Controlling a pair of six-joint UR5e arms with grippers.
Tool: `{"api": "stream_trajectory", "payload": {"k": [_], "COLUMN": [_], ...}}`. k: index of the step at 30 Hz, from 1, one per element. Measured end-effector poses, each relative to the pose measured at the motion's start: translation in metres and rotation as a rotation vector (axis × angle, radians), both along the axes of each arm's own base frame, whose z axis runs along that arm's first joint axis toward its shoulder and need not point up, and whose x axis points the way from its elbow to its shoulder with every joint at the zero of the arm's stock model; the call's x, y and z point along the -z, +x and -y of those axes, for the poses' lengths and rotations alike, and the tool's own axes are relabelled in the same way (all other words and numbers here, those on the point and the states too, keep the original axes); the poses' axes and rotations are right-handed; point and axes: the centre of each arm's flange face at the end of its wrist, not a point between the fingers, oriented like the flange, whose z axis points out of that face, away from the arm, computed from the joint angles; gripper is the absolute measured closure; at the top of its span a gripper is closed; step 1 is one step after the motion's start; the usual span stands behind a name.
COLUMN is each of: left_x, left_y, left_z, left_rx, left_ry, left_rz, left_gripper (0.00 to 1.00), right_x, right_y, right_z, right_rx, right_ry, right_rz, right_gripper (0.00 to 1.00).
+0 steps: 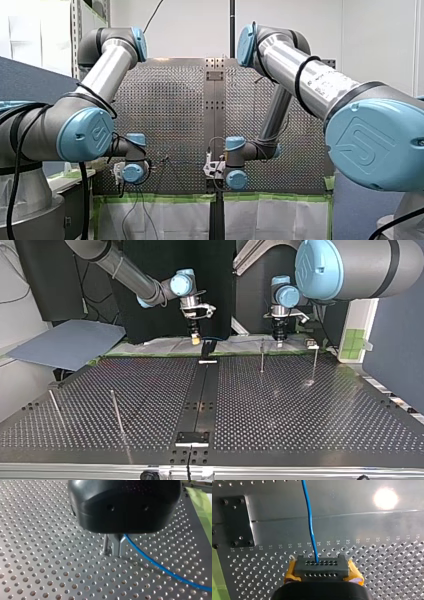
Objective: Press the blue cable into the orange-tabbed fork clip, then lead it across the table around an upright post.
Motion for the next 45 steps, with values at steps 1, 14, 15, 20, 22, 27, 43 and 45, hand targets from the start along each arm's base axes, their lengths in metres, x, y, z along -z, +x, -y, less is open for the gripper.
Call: {"api": "stream_trajectory", "payload": {"k": [1,14,15,20,22,27,43,45], "left_x": [0.0,0.002,0.004,0.022,0.025,0.025,0.013,0.013], "left_y": [0.0,0.007,0.008,0.008,0.01,0.023,0.065,0.065], "left_z": [0.0,0.0,0.0,0.001,0.0,0.0,-0.013,-0.015], "left_rx": [0.0,0.026,0.029,0.038,0.038,0.036,0.019,0.023], "left_ry": [-0.001,-0.045,-0.047,-0.047,-0.047,-0.048,-0.051,-0.053], "left_rz": [0.001,0.007,0.003,-0.027,-0.033,-0.038,-0.071,-0.086], "left_gripper": [1.0,1.0,1.0,1.0,1.0,1.0,1.0,1.0], "right_x": [0.0,0.0,0.001,0.009,0.011,0.011,-0.01,-0.012], "right_y": [0.0,0.001,0.001,0.0,-0.001,-0.002,0.009,0.007], "right_z": [0.001,0.007,0.007,0.006,0.006,0.009,0.043,0.048], "right_rx": [0.001,0.001,0.001,0.001,0.002,0.004,0.021,0.028], "right_ry": [-0.003,-0.012,-0.011,0.001,0.003,0.003,-0.008,-0.009], "right_rz": [0.002,0.01,0.009,-0.001,-0.003,-0.003,-0.017,-0.017], "right_gripper": [1.0,1.0,1.0,1.0,1.0,1.0,1.0,1.0]}}
